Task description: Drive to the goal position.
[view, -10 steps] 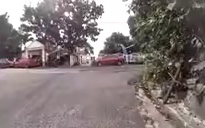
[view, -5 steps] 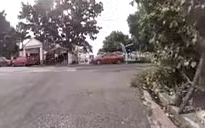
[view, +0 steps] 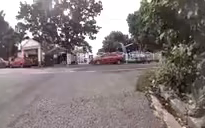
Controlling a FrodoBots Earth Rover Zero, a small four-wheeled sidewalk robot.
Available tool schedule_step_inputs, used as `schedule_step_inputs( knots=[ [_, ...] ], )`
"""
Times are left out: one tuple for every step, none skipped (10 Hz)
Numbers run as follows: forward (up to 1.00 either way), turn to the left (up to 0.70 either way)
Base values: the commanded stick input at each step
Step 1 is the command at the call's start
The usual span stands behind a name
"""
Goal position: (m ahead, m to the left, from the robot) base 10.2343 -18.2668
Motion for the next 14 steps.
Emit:
schedule_step_inputs(
  knots=[
    [0.7,0.0],
    [0.7,0.0],
    [0.7,0.0],
    [0.7,0.0],
    [0.7,0.0],
    [0.7,0.0],
    [0.7,0.0],
    [0.7,0.0],
    [0.7,0.0],
    [0.7,0.0],
    [0.7,0.0],
    [0.7,0.0],
    [0.7,0.0],
    [0.7,0.0]
  ],
)
